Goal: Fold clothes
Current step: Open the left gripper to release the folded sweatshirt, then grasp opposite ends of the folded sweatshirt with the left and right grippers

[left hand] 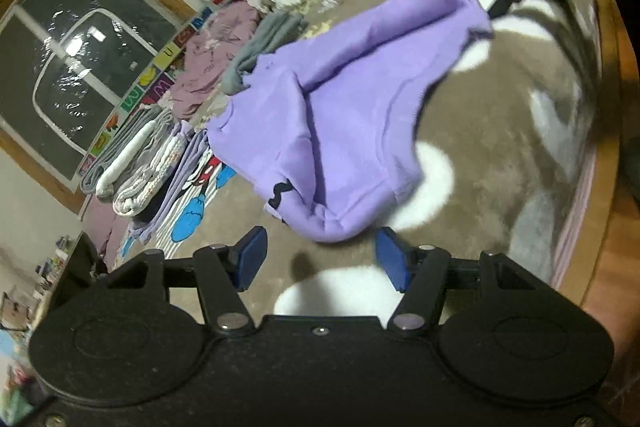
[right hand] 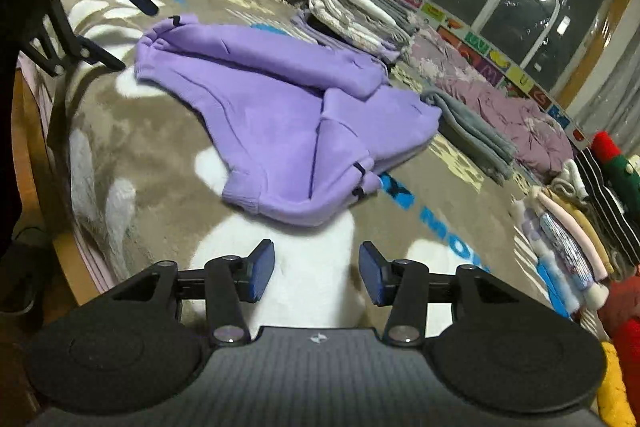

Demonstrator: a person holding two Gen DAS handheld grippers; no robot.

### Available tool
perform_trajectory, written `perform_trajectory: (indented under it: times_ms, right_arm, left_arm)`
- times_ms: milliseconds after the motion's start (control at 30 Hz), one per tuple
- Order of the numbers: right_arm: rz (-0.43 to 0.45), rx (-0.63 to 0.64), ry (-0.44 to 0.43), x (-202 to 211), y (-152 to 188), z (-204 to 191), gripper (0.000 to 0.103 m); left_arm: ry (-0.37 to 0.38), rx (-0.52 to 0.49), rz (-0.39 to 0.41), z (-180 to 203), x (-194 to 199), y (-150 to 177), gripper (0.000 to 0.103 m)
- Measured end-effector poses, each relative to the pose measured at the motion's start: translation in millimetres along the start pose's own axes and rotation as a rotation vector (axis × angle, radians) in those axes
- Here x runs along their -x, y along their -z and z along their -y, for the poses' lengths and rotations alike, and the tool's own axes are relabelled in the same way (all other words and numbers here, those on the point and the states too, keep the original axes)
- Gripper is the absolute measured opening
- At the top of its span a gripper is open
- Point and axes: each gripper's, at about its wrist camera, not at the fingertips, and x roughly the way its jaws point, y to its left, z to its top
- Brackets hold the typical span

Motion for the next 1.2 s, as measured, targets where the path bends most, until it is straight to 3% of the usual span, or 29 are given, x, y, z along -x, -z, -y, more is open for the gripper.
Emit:
perform_trajectory:
  times_ms: [100, 367, 700, 833, 1033, 1200]
  right_arm:
    - [0.04, 0.007, 0.003, -7.9, 0.1, -2.0, 0.048]
    - [0.121, 0.033, 0.007, -21.5, 1.7, -5.5, 0.045]
    - [0.165, 0.061, -0.009, -20.2, 5.1, -7.2, 0.043]
    - [0.158, 0.037, -0.034, -22.2, 1.8, -4.7, 0.03]
    - [0.149, 0.0, -0.058, -16.1, -4.1, -3.4, 0.025]
    - [0.144, 0.006, -0.093, 5.4, -4.2, -10.9, 0.024]
  left_arm:
    - [-0.005, 0.034, 0.043, -2.2, -8.2, 0.6, 0.061]
    - [-0.003, 0.017, 0.073, 3.6, -11.6, -5.2, 0.041]
    - [0.03, 0.098, 0.085, -2.8, -19.9, -1.9, 0.041]
    - [0.045, 0.144, 0.065, -4.5, -22.7, -8.8, 0.029]
    - [0.051, 0.137, 0.05, -2.5, -6.8, -14.4, 0.022]
    - [0.095, 0.083, 0.049, 5.9, 32.4, -18.8, 0.022]
